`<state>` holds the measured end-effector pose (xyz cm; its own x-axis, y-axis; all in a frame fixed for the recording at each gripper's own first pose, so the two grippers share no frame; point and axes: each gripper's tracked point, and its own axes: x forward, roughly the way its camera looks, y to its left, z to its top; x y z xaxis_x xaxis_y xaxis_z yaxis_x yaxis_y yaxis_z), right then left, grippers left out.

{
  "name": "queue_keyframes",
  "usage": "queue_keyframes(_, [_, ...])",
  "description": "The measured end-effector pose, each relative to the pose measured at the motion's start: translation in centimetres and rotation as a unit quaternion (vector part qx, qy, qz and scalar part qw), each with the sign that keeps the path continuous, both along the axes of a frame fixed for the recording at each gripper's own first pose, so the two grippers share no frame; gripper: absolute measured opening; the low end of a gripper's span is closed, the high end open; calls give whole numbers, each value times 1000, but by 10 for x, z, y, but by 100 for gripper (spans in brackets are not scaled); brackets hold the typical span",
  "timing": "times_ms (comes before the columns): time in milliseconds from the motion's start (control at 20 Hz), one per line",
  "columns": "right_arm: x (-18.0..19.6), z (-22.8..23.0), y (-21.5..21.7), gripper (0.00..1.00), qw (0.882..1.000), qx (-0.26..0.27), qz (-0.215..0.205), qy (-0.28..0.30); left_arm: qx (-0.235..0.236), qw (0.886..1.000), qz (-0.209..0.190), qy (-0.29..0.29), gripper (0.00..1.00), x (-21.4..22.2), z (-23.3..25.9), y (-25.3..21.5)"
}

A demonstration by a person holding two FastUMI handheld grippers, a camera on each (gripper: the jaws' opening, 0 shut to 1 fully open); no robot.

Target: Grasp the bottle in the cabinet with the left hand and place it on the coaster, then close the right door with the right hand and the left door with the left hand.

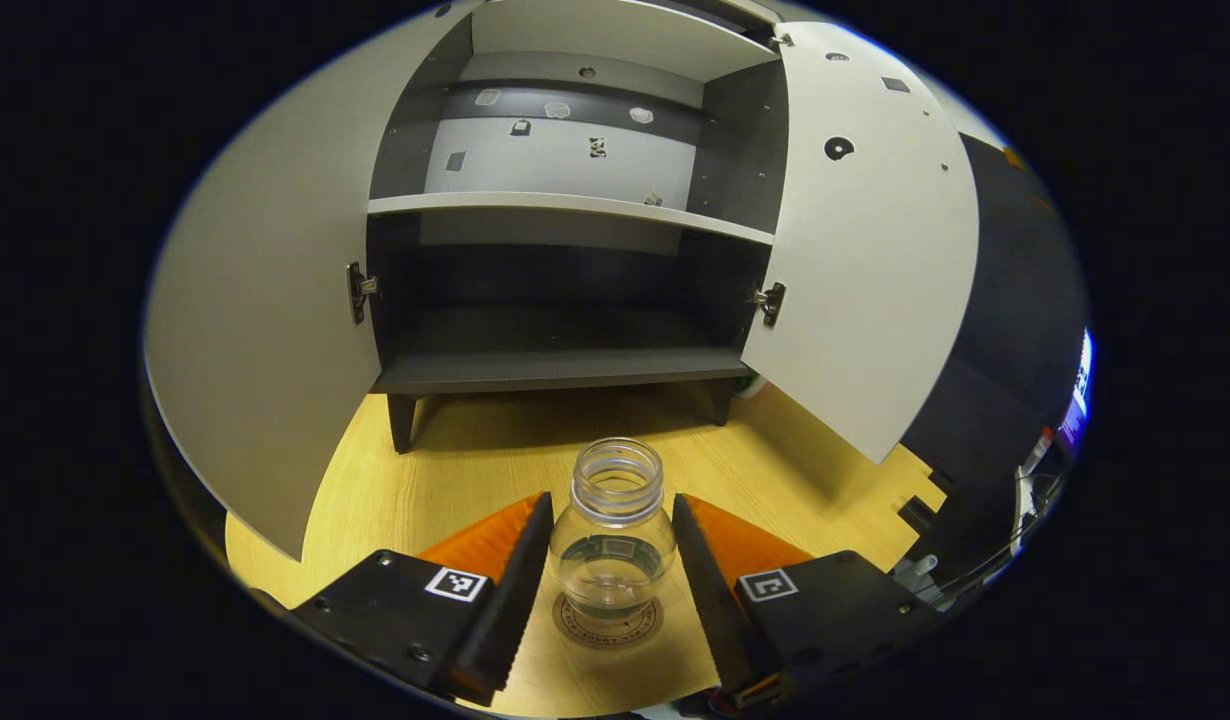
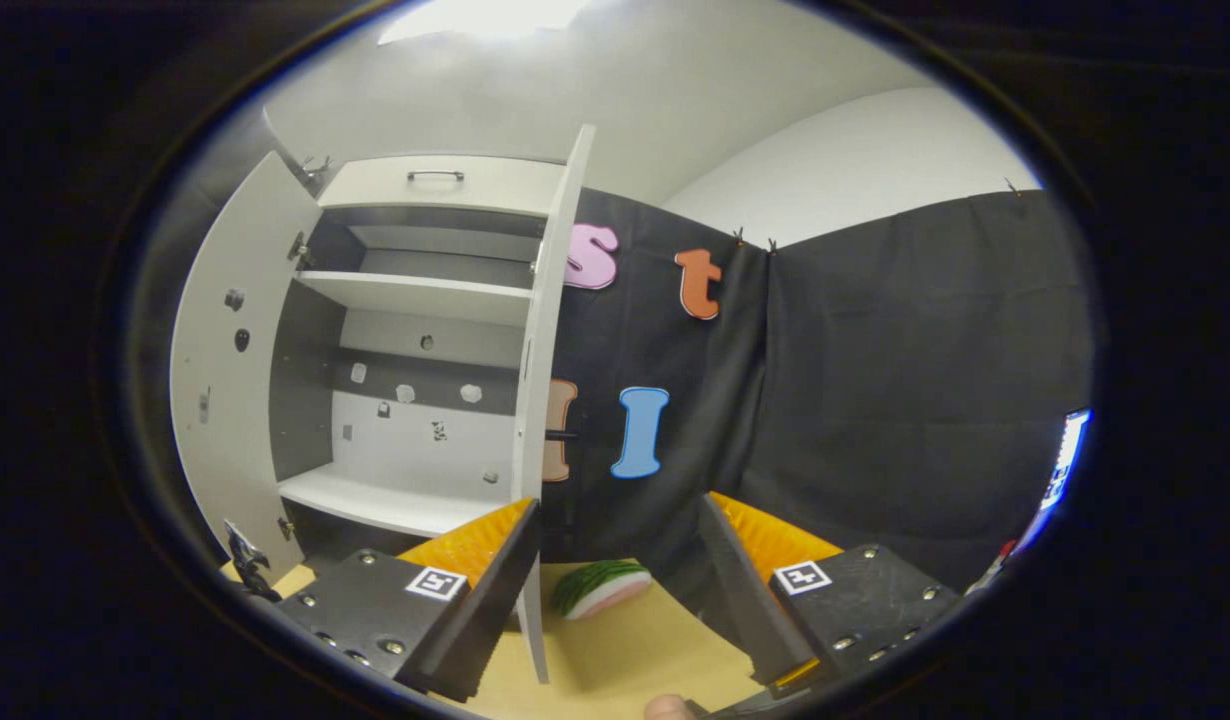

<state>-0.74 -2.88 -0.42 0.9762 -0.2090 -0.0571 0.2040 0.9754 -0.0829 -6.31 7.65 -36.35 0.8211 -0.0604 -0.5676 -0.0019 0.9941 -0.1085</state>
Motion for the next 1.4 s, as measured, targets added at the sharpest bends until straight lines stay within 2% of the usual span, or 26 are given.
queue_keyframes(200, [0, -2, 0, 96, 1000, -1, 2, 2, 7, 1000, -6, -6, 84, 1, 6, -2])
queue_keyframes(350, [1, -5, 2, 96, 1000, -3, 3, 5, 5, 1000, -11, -17, 95, 2, 18, -8])
queue_keyframes(550, [4, -8, 0, 96, 1000, 1, 3, 5, 1, 999, -11, -35, 96, 6, 44, -10])
queue_keyframes(750, [12, -7, -5, 96, 1000, 5, 6, 1, 10, 997, 3, -77, 96, 12, 92, -6])
queue_keyframes(950, [32, -3, -8, 96, 1000, 9, 15, -7, 38, 990, 39, -134, 97, 18, 161, 8])
queue_keyframes(1000, [39, -2, -9, 94, 1000, 10, 18, -9, 40, 987, 49, -148, 97, 19, 180, 11])
queue_keyframes(1100, [52, -3, -10, 96, 1000, 9, 26, -8, 46, 981, 73, -176, 97, 19, 217, 19])
queue_keyframes(1250, [69, -3, -16, 96, 999, 10, 33, -11, 63, 971, 109, -202, 97, 11, 264, 35])
queue_keyframes(1300, [74, -3, -17, 96, 999, 15, 34, -12, 68, 968, 120, -207, 94, 7, 276, 42])
queue_keyframes(1400, [82, -6, -17, 96, 999, 22, 42, -11, 77, 963, 144, -216, 97, -3, 294, 54])
